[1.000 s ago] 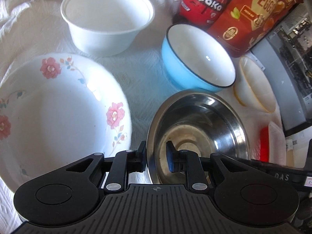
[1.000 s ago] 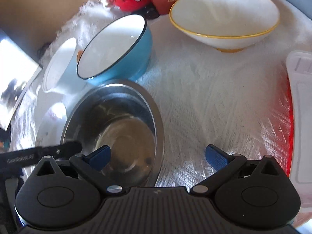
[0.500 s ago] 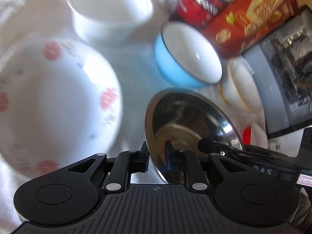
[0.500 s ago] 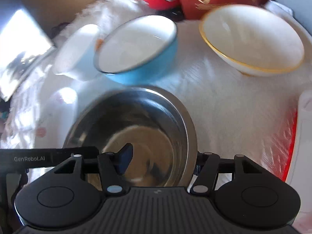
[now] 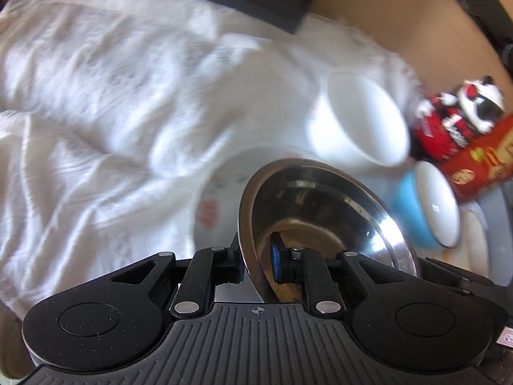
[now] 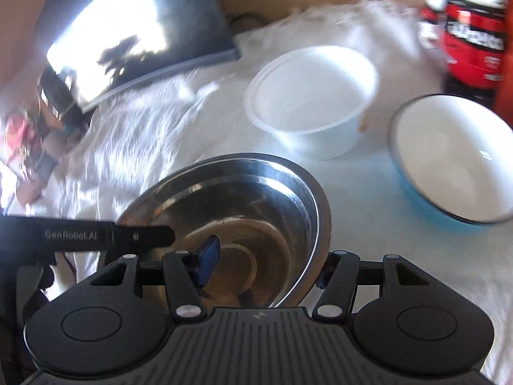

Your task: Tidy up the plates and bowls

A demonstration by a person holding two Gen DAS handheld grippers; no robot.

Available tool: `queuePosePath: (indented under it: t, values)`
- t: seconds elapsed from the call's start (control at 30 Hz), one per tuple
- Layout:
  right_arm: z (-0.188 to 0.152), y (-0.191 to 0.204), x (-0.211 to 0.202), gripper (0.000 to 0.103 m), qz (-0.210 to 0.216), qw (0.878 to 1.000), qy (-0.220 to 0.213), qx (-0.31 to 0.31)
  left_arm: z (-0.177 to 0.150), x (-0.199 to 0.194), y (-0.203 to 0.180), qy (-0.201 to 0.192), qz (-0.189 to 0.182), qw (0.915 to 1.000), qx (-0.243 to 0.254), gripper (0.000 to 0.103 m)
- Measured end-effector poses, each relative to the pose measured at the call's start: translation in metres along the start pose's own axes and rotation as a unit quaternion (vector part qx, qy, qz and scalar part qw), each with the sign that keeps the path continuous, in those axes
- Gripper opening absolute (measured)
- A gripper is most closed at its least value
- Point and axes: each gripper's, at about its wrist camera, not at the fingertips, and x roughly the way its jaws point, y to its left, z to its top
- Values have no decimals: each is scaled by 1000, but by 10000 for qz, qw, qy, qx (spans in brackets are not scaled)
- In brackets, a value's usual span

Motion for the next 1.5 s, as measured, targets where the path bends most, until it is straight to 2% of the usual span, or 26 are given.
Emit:
queuePosePath:
  t: [0.13, 0.33, 0.6, 0.73, 0.8, 0.93, 1.13, 1.23, 1.33, 1.5]
  values:
    - [2, 12, 21, 58, -50, 9997, 165, -178, 4, 4, 7, -21, 254, 9997, 32, 17]
    - [0, 21, 29, 58, -213, 9989, 145, -380, 5, 6, 15, -4, 306, 9995, 12, 16]
    - [1, 18, 35, 59, -395, 9982, 123, -439, 6, 7, 11, -348, 513, 9970, 470, 17]
    - [0, 19, 30, 58, -433, 9976, 17, -544, 8, 3, 5, -528, 794, 9933, 659, 23]
    - [0, 21, 25, 59, -599, 9957, -111, -699, 9, 1, 5, -578, 873, 9922, 670, 24]
    - [0, 22, 16, 61, -868, 9914, -363, -906, 11, 4, 11, -424, 826, 9936, 635, 30]
    - [1, 9, 12, 70, -1056, 9910, -504, -650, 10, 23, 23, -6, 475, 9986, 231, 27]
    - [2, -1, 20, 70, -960, 9942, -313, -364, 11, 34, 24, 114, 413, 9990, 125, 28]
    - [2, -10, 32, 71, -743, 9972, -36, -34, 14, 39, 23, 158, 323, 9993, 47, 36]
    - [-2, -15, 48, 70, -101, 9985, 399, 355, 15, 41, 23, 214, 333, 9992, 47, 36]
